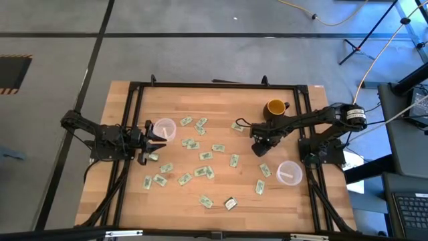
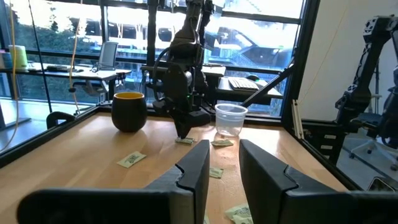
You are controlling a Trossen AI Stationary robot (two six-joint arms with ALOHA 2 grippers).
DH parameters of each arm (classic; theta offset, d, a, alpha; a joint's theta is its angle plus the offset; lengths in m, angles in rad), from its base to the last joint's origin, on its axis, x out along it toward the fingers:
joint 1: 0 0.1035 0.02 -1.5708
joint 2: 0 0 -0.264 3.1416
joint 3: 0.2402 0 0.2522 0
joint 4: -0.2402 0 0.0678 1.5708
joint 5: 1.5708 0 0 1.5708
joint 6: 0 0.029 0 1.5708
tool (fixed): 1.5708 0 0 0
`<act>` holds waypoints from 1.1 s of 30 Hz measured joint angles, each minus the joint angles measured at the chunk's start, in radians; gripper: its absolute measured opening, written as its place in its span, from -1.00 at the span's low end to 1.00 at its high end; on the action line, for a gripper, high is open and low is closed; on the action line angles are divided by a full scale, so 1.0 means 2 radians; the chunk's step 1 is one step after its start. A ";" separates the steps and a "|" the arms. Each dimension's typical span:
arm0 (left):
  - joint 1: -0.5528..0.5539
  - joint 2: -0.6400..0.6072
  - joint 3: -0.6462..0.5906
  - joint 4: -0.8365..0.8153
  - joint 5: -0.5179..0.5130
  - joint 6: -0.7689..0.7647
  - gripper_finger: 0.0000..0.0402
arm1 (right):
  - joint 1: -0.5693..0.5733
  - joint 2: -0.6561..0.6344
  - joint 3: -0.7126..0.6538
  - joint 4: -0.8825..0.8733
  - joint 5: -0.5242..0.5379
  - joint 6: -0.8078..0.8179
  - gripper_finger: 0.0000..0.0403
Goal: Pick and place Stevia / Truvia into bins
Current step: Put the green stevia packet into the right transparent container
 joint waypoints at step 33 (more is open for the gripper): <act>0.000 0.000 0.000 0.000 0.000 0.000 -0.59 | 0.007 -0.029 0.069 -0.063 0.014 -0.066 -1.00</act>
